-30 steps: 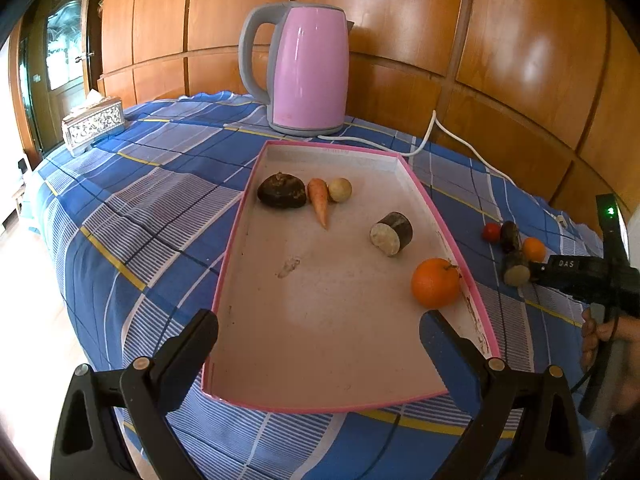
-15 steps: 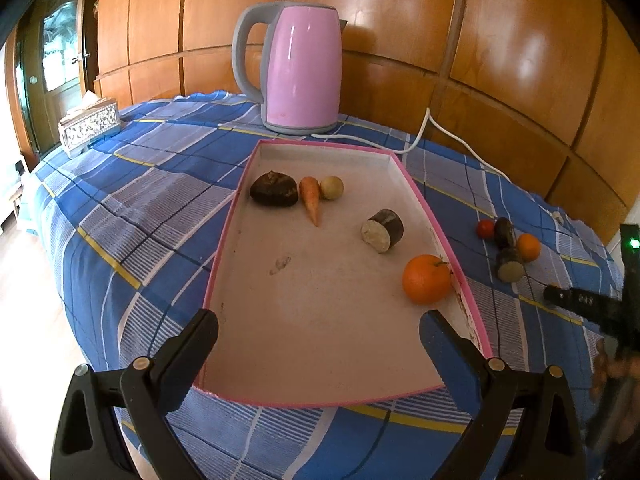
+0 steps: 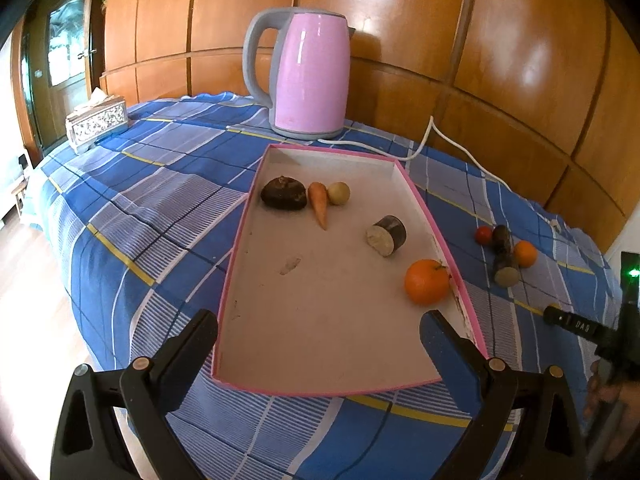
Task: Organize fruits
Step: 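Grasp the beige ball with the right tool and lift it, then carry the beige ball into the tray and open the right tool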
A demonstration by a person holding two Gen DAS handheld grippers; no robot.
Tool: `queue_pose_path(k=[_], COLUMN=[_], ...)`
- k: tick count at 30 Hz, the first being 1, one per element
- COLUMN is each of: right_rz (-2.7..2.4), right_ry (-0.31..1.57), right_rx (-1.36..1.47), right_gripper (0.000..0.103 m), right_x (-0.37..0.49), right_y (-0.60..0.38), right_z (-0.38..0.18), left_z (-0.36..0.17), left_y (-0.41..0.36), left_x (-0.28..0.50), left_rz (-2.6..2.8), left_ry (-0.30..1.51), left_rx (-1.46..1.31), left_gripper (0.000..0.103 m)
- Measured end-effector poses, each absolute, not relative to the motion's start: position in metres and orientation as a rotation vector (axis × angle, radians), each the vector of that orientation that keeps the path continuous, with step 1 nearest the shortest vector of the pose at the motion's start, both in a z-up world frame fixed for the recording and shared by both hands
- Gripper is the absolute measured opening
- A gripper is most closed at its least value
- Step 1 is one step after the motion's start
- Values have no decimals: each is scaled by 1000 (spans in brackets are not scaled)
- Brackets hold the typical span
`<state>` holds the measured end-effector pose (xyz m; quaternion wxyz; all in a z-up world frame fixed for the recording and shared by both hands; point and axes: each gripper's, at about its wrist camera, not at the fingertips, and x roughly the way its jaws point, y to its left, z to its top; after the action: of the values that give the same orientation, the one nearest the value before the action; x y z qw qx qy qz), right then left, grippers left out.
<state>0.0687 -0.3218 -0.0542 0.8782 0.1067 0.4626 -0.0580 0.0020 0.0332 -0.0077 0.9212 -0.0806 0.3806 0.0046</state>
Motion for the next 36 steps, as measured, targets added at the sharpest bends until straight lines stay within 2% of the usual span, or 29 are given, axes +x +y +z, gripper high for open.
queue_pose_path(k=[16,32,33,36], right_rz=[-36,530,532,535], right_ry=[933,936,940,948], right_rx=[191,20,15,7], right_gripper=[26,26,27,37], right_x=[58,64,68,70], right_y=[-302,-132,-125,-112], right_z=[-38,-8,-9,-12], left_z=[-3,-6,-7,-9], left_y=[58,100,101,101], left_x=[4,16,17,17], left_rz=[78,204,207,203], left_ry=[744,768,770,773], left_rx=[-230,-291,-295,-292], left_gripper=[102,102,102,102])
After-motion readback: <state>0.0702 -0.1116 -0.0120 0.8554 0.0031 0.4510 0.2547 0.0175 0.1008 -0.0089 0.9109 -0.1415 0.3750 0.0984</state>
